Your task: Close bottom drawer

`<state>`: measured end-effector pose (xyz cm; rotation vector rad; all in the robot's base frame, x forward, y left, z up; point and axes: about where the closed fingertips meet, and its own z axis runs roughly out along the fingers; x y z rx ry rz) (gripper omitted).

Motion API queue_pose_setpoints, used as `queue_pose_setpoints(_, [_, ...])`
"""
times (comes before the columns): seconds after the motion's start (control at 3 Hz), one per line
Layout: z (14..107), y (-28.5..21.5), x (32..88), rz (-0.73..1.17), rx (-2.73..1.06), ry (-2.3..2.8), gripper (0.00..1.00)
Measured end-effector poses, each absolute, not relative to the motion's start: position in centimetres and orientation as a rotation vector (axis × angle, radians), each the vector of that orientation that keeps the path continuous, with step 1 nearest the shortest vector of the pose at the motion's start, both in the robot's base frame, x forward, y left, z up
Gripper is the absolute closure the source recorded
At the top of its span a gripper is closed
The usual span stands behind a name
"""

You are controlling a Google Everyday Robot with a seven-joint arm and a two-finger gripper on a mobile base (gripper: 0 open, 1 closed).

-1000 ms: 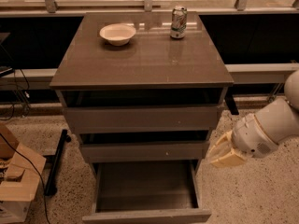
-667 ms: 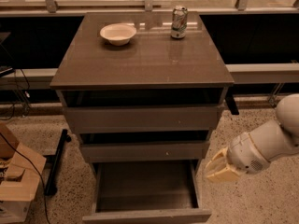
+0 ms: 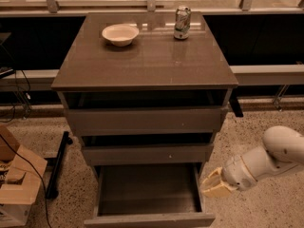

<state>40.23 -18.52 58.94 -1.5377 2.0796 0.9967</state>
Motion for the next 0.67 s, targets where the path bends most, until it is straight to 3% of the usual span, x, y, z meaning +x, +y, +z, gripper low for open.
queue_pose_setpoints(0.67, [49.1,-17.9,40.9,1.245,-1.326,2.183,1.00])
